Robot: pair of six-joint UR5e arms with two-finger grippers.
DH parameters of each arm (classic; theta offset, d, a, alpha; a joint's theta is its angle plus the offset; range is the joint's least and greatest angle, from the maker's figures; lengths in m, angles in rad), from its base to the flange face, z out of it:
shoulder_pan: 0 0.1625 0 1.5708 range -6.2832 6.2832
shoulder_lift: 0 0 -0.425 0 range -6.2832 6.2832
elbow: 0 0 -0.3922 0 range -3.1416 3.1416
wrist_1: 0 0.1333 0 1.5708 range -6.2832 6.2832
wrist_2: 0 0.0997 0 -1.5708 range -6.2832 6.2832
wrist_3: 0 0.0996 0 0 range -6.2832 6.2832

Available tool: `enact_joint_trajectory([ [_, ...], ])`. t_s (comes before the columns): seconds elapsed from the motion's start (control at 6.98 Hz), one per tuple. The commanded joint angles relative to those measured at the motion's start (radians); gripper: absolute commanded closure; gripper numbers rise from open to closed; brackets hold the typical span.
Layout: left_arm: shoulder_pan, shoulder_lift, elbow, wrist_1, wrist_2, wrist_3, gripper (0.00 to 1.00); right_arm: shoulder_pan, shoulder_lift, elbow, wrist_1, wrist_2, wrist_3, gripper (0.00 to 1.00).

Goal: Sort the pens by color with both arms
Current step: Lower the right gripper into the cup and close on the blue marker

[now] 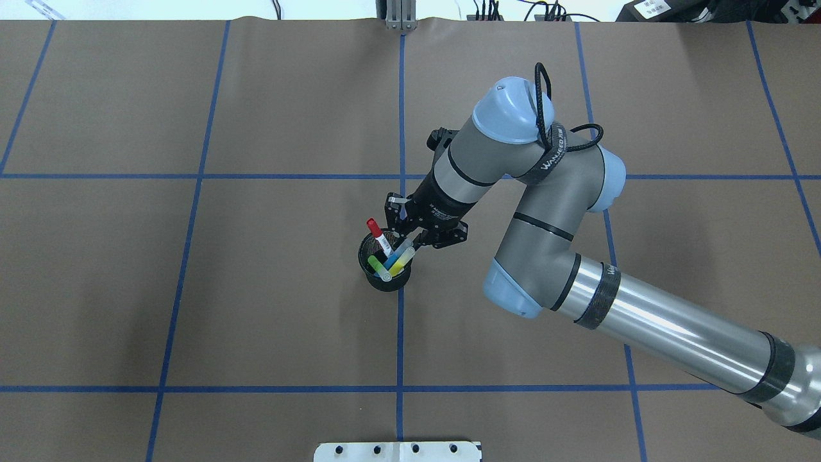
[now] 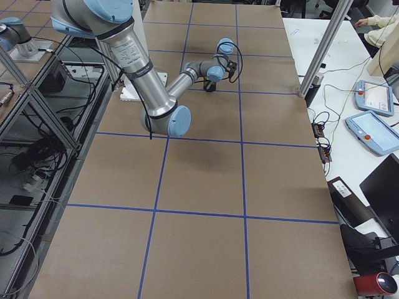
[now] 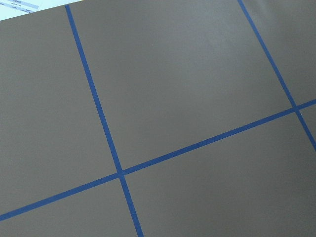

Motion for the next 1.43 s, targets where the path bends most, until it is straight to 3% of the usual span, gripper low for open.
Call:
enact_joint_trajectory([
  [0.0, 0.0, 0.0, 0.0, 0.0, 0.001, 0.0, 0.01, 0.0, 0.0, 0.0, -0.001, 0.0, 0.0, 0.72],
  [1.0, 0.0, 0.002, -0.002, 0.0, -0.001, 0.0, 0.01, 0.011, 0.0, 0.033, -0.001, 0.009, 0.007, 0.75],
  [1.29, 0.0, 0.003, -0.003, 0.0, -0.001, -0.002, 0.01, 0.034, -0.002, 0.046, -0.001, 0.049, 0.009, 0.75],
])
